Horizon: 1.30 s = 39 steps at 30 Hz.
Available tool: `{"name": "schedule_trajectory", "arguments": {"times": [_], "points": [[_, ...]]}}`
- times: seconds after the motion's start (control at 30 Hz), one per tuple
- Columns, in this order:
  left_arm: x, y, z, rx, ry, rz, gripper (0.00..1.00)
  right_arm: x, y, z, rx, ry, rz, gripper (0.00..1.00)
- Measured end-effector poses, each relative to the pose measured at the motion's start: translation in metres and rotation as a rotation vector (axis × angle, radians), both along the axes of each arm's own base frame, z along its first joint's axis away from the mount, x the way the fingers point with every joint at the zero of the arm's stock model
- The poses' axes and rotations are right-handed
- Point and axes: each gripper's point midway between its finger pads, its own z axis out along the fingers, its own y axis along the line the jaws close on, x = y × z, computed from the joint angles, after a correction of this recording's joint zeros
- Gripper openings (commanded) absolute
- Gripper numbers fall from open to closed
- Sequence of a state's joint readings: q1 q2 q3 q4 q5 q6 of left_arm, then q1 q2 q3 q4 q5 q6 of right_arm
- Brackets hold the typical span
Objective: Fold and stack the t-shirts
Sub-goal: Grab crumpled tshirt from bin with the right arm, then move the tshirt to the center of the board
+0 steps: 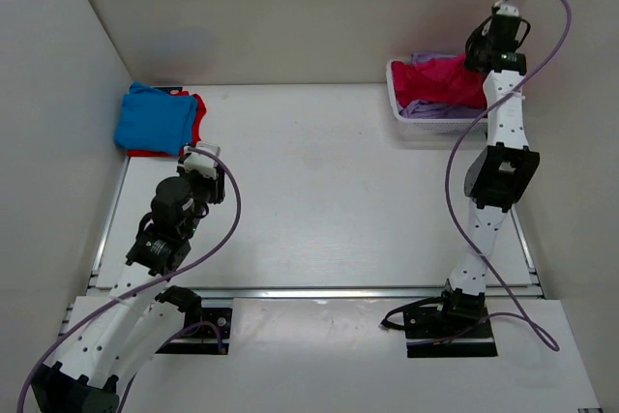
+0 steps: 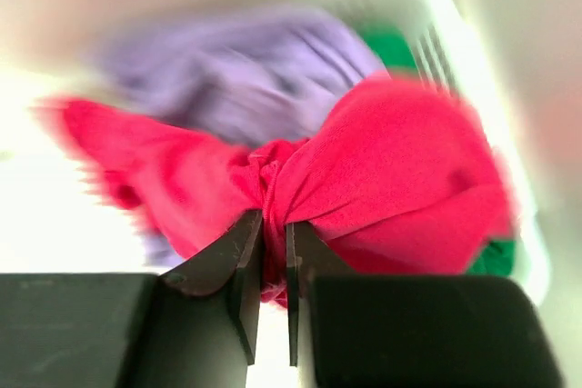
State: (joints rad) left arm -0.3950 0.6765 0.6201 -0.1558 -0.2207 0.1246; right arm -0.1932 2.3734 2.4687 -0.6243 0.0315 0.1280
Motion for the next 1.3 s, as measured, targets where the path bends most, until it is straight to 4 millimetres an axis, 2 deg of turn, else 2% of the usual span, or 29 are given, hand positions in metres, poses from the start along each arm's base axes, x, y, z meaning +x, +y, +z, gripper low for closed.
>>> {"name": "schedule_trajectory", "arguments": {"times": [0.07,0.13,0.2,0.23,0.3,0.4,0.47,0.57,0.63,0.7,0.8,0.83,0.87,0.9,0.93,1.0,1.03,1.1,1.17,1.23,1.27,1.3], "points": [[-0.002,-0.001,0.002,-0.015,0.0,-0.003,0.56,-0.013,0.025,0.068,-0.012,-0.106,0.069,0.01],[-0.006,-0.002,0.005,-0.031,-0.004,-0.011,0.56,-0.036,0.051,0.135,-0.032,-0.215,0.135,0.0],[-0.009,-0.004,0.011,-0.055,-0.018,-0.023,0.56,-0.074,0.086,0.21,-0.064,-0.345,0.209,0.0],[-0.011,-0.004,0.015,-0.066,-0.028,-0.027,0.57,-0.095,0.102,0.241,-0.079,-0.403,0.241,0.0],[-0.015,-0.004,0.021,-0.086,-0.044,-0.033,0.57,-0.148,0.146,0.307,-0.117,-0.545,0.328,0.0],[-0.021,-0.003,0.031,-0.116,-0.066,-0.033,0.59,-0.228,0.21,0.367,-0.117,-0.713,0.483,0.0],[-0.025,-0.001,0.039,-0.134,-0.084,-0.027,0.59,-0.275,0.236,0.386,-0.089,-0.788,0.578,0.0],[-0.029,0.005,0.052,-0.163,-0.111,-0.005,0.58,-0.307,0.248,0.373,-0.062,-0.784,0.624,0.0],[-0.033,0.01,0.063,-0.183,-0.134,0.017,0.59,-0.315,0.257,0.353,-0.03,-0.759,0.652,0.0],[-0.036,0.014,0.076,-0.202,-0.153,0.037,0.6,-0.311,0.27,0.321,0.01,-0.691,0.691,0.0],[-0.039,0.016,0.092,-0.234,-0.183,0.043,0.61,-0.295,0.294,0.253,0.073,-0.538,0.735,0.01],[-0.04,0.016,0.093,-0.242,-0.185,0.042,0.63,-0.287,0.306,0.222,0.096,-0.469,0.752,0.13],[-0.041,0.014,0.092,-0.251,-0.18,0.034,0.63,-0.28,0.318,0.188,0.115,-0.388,0.771,0.32],[-0.041,0.012,0.089,-0.261,-0.173,0.024,0.67,-0.276,0.33,0.157,0.136,-0.309,0.788,0.39],[-0.041,0.009,0.086,-0.27,-0.164,0.01,0.69,-0.275,0.34,0.126,0.144,-0.231,0.806,0.52],[-0.04,0.0,0.07,-0.288,-0.122,-0.024,0.75,-0.278,0.36,0.058,0.142,-0.05,0.833,0.68],[-0.04,-0.006,0.059,-0.297,-0.087,-0.045,0.76,-0.28,0.365,0.041,0.142,-0.004,0.836,0.72],[-0.038,-0.021,0.031,-0.32,0.014,-0.098,0.75,-0.289,0.367,0.003,0.132,0.088,0.842,0.72],[-0.037,-0.041,-0.001,-0.36,0.135,-0.166,0.73,-0.296,0.361,-0.016,0.134,0.136,0.828,0.7],[-0.041,-0.061,-0.039,-0.413,0.265,-0.225,0.74,-0.293,0.347,-0.021,0.147,0.142,0.791,0.62],[-0.056,-0.077,-0.084,-0.458,0.402,-0.26,0.72,-0.288,0.332,-0.019,0.155,0.123,0.746,0.56],[-0.065,-0.083,-0.099,-0.474,0.453,-0.277,0.71,-0.284,0.325,-0.018,0.153,0.114,0.727,0.55]]}}
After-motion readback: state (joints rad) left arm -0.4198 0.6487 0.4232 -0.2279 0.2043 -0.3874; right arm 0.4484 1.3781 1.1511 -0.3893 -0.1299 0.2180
